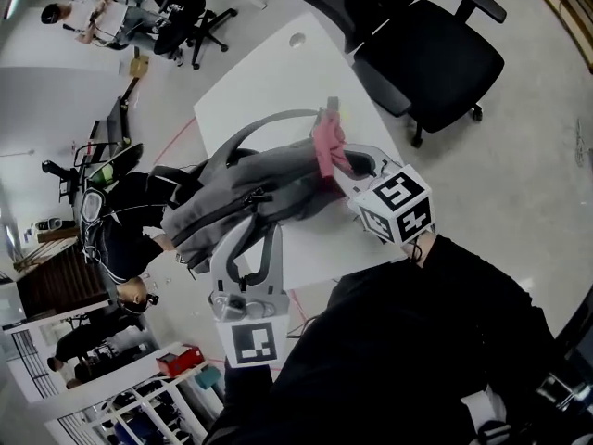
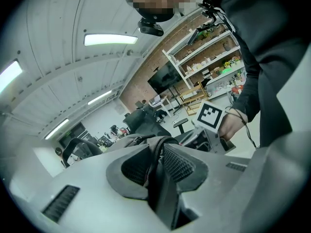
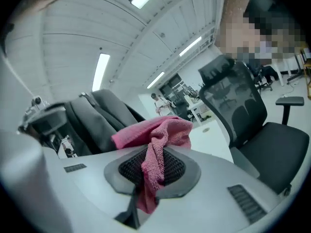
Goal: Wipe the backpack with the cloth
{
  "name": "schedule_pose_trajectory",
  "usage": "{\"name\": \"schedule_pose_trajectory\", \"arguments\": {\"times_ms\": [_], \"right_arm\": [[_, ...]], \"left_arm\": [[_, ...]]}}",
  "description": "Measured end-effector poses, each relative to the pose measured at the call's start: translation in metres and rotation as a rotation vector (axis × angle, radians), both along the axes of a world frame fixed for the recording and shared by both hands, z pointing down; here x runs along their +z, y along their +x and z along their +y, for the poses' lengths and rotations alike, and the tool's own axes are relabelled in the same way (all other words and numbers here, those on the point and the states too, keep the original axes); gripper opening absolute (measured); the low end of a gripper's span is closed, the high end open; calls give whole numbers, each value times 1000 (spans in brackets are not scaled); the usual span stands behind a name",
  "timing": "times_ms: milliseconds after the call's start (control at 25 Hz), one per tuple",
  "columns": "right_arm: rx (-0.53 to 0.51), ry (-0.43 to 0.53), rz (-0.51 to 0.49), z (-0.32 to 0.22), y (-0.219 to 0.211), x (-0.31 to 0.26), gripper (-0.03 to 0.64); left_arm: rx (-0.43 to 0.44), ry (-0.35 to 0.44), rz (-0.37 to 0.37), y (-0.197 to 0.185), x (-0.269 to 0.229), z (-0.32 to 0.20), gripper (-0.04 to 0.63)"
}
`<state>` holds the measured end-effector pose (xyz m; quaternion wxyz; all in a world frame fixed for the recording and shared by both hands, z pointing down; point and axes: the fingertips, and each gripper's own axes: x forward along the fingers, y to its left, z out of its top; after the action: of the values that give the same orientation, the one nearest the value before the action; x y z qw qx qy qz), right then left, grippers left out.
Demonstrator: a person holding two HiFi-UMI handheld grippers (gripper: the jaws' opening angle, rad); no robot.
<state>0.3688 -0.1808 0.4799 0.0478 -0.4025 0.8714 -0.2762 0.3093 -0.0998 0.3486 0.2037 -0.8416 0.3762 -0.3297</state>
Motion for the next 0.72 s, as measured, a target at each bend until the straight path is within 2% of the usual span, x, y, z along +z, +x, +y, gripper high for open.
{"name": "schedule_pose_trajectory", "arguments": {"times_ms": [280, 360, 520, 600, 640, 720], "right_arm": [[-81, 407, -183, 46, -21, -161, 58], [-109, 473, -203, 62, -31, -186, 58], [-135, 519, -129, 76, -46, -171, 58], [-80, 518, -89, 66, -36, -150, 58], [-19, 467, -103, 54, -26, -137, 58], [99, 288, -154, 27, -7, -92, 58]], "left_arm": [[-11, -6, -8, -13, 9, -2, 103], [-9, -10, -22, -15, 10, -2, 103], [-16, -15, -4, -16, 9, -2, 103], [-14, -11, 0, -14, 9, -2, 103], [-13, -8, 1, -14, 9, -2, 103], [-12, -5, 2, -13, 8, -3, 103]]}}
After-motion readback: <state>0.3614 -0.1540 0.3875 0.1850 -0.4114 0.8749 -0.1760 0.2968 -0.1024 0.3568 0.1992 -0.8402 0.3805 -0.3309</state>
